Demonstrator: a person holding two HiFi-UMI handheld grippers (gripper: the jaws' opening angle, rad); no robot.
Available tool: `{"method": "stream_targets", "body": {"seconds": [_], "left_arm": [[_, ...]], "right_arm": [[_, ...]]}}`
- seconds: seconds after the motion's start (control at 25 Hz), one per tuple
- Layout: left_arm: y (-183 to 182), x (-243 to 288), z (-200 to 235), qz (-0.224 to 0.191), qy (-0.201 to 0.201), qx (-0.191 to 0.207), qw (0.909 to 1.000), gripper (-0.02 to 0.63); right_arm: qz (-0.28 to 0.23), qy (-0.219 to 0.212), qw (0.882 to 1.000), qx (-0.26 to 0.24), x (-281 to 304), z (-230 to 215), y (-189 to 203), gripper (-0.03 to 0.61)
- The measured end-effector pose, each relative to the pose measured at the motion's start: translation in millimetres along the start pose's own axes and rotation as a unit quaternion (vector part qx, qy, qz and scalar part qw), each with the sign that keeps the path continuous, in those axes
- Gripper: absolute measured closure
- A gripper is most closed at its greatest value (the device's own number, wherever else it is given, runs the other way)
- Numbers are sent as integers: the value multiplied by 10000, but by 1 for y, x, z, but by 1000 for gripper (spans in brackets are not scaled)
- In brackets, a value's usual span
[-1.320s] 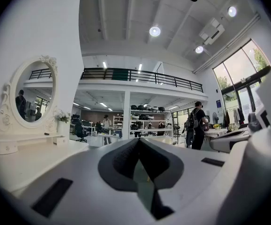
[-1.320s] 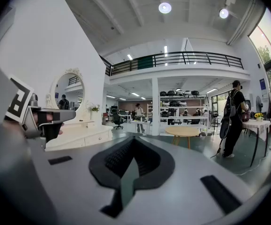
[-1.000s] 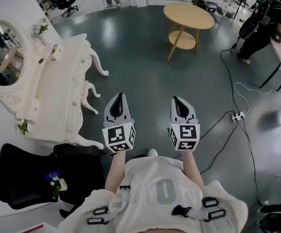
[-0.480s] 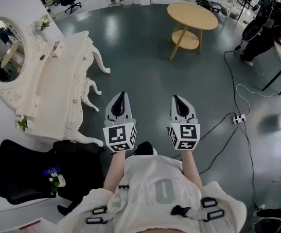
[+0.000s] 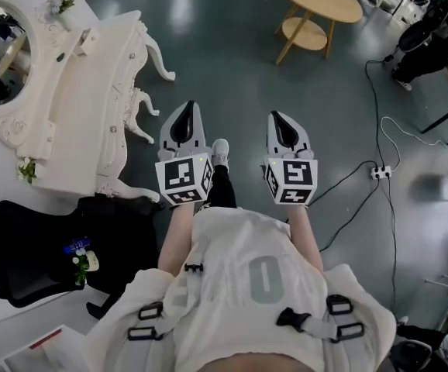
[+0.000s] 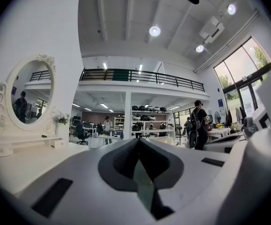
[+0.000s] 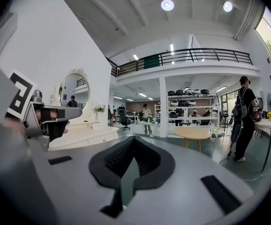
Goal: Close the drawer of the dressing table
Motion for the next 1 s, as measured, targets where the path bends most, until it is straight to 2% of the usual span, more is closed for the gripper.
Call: {"method": "stream_targets", "body": {"seconds": [0.24, 0.52, 0.76, 1.0], "left_arm": [[-16, 50, 10, -96, 100, 81, 9999, 595], [-27, 137, 36, -1, 96, 103, 9999, 595], [-51, 232, 86, 116, -66, 138, 9998, 595], [-84, 321, 152, 93, -413, 162, 9990, 595]], "right_arm": [[-108, 102, 9999, 22, 41, -23, -23, 572], [-52, 126, 9999, 54, 119, -54, -52, 572], [128, 47, 9997, 181, 220, -76, -92, 572], [164, -248, 9994, 163, 333, -83, -148, 572]]}}
Point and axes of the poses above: the fingertips, and each gripper's own axes: x forward along the fingers, z to its left, y out of its underside, the point moved 1 cm from there along -x, backward along the fingers, and after that the axes turned 14 degrees about z, right-handed, at the moved point
